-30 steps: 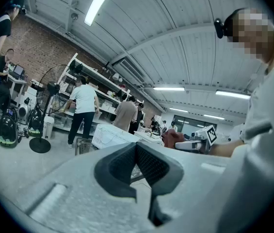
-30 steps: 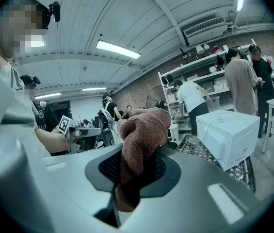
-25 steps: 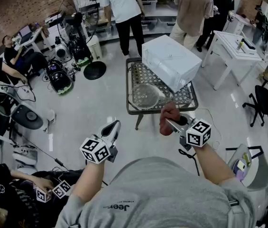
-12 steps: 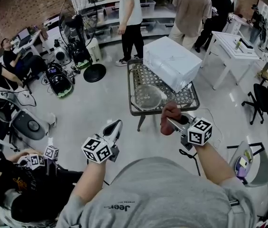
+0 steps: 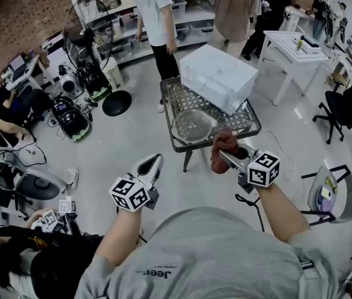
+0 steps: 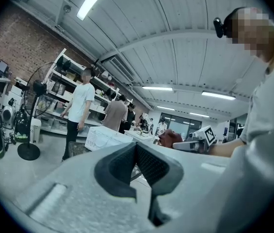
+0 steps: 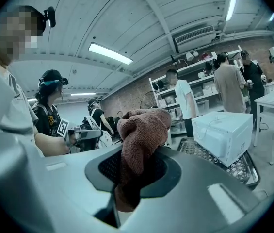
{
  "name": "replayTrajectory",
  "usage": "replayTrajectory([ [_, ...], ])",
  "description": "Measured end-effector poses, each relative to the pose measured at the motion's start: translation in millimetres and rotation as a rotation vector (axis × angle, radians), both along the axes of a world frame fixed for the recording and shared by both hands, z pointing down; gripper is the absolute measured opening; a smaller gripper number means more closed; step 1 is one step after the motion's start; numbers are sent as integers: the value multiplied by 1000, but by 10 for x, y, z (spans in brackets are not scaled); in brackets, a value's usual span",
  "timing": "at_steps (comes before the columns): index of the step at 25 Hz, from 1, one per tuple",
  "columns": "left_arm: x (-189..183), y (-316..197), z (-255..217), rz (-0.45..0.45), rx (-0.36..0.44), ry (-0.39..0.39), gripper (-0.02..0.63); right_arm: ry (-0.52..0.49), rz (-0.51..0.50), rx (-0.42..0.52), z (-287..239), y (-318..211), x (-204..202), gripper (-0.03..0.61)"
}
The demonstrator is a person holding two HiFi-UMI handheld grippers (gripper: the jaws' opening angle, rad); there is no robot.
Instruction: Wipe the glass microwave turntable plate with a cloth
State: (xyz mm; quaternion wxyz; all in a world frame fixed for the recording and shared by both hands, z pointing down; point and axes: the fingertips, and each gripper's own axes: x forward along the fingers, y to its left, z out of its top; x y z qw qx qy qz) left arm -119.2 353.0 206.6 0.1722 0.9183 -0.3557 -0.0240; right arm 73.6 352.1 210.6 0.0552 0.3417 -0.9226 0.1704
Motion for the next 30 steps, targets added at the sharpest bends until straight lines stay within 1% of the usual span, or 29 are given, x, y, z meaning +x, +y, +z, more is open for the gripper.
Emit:
replayTrajectory([
  [5, 7, -116, 35, 17, -5, 0, -2, -6, 22, -14, 86, -41, 7, 71],
  [8, 87, -162, 104, 6, -17, -4, -2, -4, 8, -20, 159, -118, 107, 71],
  [11, 199, -282, 190, -19, -28, -17, -2, -20, -6, -19, 229, -317, 257, 71],
  [17, 504, -784, 345, -88, -48, -59, -2, -51, -75, -18, 365, -1005, 549, 71],
  [23, 959, -1485, 377, -167, -82, -81, -2, -58, -161, -44, 443, -1737, 947, 71],
  [27, 1249, -1887, 361, -202, -89, -98, -2, -53, -210, -59, 468, -2148, 1192, 71],
  [30, 1386, -2087, 383, -227, -100, -107, -2, -53, -248, -64, 491, -2373, 1282, 71],
])
